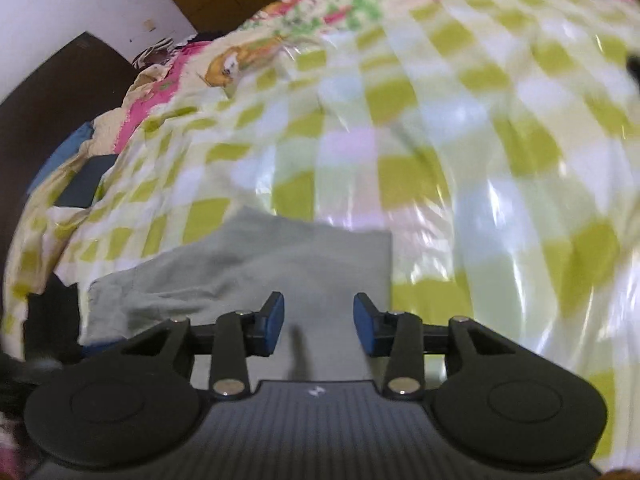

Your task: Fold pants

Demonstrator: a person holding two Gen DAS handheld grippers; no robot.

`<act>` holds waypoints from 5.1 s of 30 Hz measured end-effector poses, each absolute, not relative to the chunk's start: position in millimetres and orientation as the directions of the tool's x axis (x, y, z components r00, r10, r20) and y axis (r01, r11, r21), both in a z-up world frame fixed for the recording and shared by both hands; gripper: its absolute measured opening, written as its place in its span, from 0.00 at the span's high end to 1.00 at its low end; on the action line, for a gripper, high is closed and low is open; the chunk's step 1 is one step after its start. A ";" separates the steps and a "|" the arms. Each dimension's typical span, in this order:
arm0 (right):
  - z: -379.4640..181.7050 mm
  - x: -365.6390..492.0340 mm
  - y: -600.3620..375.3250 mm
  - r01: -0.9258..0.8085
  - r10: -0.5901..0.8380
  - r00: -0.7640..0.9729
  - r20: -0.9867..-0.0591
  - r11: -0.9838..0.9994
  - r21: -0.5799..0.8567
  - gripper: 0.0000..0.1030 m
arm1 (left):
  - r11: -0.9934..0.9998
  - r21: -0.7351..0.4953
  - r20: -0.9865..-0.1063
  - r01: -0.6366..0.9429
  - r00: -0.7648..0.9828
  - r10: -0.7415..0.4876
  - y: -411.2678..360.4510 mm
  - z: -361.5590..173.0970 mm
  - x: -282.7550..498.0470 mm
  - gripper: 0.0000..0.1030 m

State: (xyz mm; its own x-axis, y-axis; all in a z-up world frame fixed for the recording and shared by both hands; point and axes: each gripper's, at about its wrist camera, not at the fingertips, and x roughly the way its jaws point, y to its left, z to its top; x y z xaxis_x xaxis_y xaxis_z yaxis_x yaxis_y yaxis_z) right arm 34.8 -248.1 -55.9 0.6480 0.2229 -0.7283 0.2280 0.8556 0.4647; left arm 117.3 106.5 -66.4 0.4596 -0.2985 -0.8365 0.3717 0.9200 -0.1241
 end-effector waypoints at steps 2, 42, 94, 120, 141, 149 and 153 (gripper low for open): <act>-64.2 26.6 -251.8 0.252 0.221 0.641 -0.735 0.844 0.473 0.60 | 0.922 -0.133 -0.822 0.363 0.479 -0.307 103.7 -51.0 114.1 0.22; -97.6 -8.9 -313.3 0.254 0.530 0.659 -0.534 0.512 0.821 0.55 | 0.911 -0.015 -0.799 0.412 0.542 -0.259 73.6 -46.9 90.3 0.07; -65.7 149.7 10.6 -0.076 0.758 0.367 -0.539 0.602 0.795 0.79 | 0.931 -0.143 -0.786 0.337 0.533 -0.314 235.1 -31.2 46.2 0.06; -49.0 153.5 -60.1 -0.158 0.741 0.484 -0.466 0.597 0.786 0.59 | 0.983 -0.055 -0.771 0.177 0.618 -0.155 227.2 -38.3 122.1 0.02; -91.7 86.4 -117.5 0.048 0.666 0.440 -0.602 0.652 0.756 0.46 | 0.952 -0.055 -0.836 0.301 0.508 -0.209 216.6 -78.1 140.8 0.00; -113.8 119.6 -96.9 0.024 0.737 0.469 -0.487 0.540 0.841 0.81 | 0.946 -0.089 -0.836 0.311 0.493 -0.241 196.3 -71.3 145.6 0.00; -97.8 116.1 -133.8 -0.001 0.717 0.528 -0.454 0.535 0.845 0.85 | 0.914 -0.124 -0.817 0.386 0.483 -0.315 159.5 -55.9 149.6 0.10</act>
State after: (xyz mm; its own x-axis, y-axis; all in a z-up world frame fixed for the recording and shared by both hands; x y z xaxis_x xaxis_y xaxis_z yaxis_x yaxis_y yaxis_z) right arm 116.1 -133.8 -97.8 0.5282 0.7175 -0.4541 -0.0012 0.5354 0.8446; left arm 149.6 159.5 -55.9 0.4830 -0.3147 -0.8171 0.3858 0.9142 -0.1241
